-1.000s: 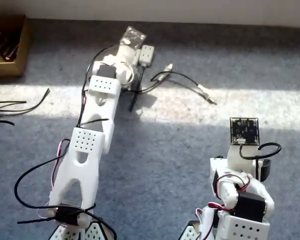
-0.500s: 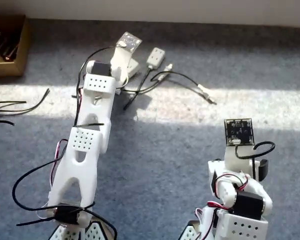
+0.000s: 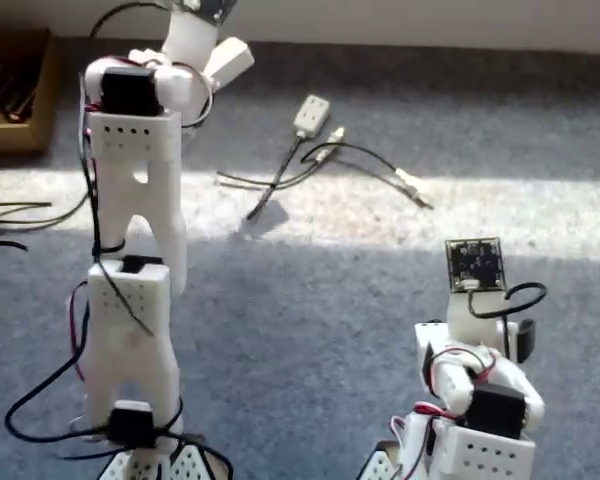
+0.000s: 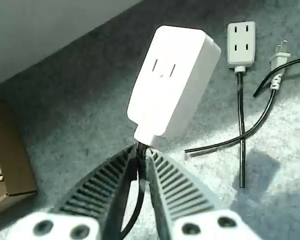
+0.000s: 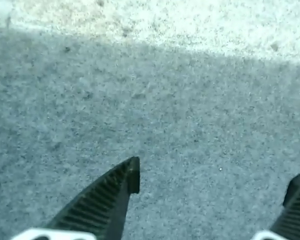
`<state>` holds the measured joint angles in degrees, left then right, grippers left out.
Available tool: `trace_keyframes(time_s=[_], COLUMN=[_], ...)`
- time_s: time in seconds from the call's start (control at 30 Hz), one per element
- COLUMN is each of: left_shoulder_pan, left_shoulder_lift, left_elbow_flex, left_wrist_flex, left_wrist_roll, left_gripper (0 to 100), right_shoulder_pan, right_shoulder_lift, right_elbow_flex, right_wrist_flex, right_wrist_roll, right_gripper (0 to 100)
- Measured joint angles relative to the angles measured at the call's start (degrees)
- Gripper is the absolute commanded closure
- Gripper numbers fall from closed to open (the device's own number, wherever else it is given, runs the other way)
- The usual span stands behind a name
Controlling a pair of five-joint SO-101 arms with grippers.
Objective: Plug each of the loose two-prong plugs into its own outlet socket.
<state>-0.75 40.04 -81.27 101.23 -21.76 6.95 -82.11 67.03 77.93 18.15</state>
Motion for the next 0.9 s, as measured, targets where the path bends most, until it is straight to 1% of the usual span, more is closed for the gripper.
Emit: trace_keyframes(time_s=[0.13, 0.27, 0.33, 0.4, 0.47, 0.5, 0.57, 0.67, 0.77, 0.9], left_shoulder_pan=[1.67, 3.34, 5.54, 9.14, 12.57, 13.80, 15.65, 18.46, 20.75, 21.36], left_shoulder_lift=[-11.60, -24.88, -32.00, -39.21, -46.07, -49.23, -54.95, -58.90, -59.69, -59.78], left_elbow_flex=[18.29, 43.16, 57.23, 71.65, 85.71, 92.40, 104.35, 119.21, 127.30, 131.69], left_wrist_flex=[0.09, 0.00, 0.00, -0.26, -4.66, -7.82, -15.47, -26.55, -34.46, -41.93], left_wrist_roll=[-2.46, -4.75, -9.32, -14.68, -18.99, -19.96, -21.63, -25.58, -26.90, -27.43], left_gripper=[100, 100, 100, 100, 100, 100, 100, 100, 100, 100], right_shoulder_pan=[0.00, 0.00, 0.00, 0.00, 0.00, 0.00, 0.00, 1.14, 2.90, 8.97], right_shoulder_lift=[0.00, 0.00, 0.00, 0.00, 0.00, 0.00, 0.00, 2.90, 7.47, 11.43], right_elbow_flex=[0.00, 0.00, 0.00, 0.00, 0.00, 0.00, 0.00, 0.00, 0.00, 0.00], right_wrist_flex=[0.00, 0.00, 0.00, 0.00, 0.00, 0.00, 0.00, 0.00, 0.00, 0.00], right_wrist_roll=[0.00, 0.18, 0.18, 0.18, 0.18, 0.18, 0.18, 0.18, 0.18, 0.18], right_gripper=[56.6, 56.6, 56.6, 56.6, 56.6, 56.6, 56.6, 56.6, 56.6, 56.6])
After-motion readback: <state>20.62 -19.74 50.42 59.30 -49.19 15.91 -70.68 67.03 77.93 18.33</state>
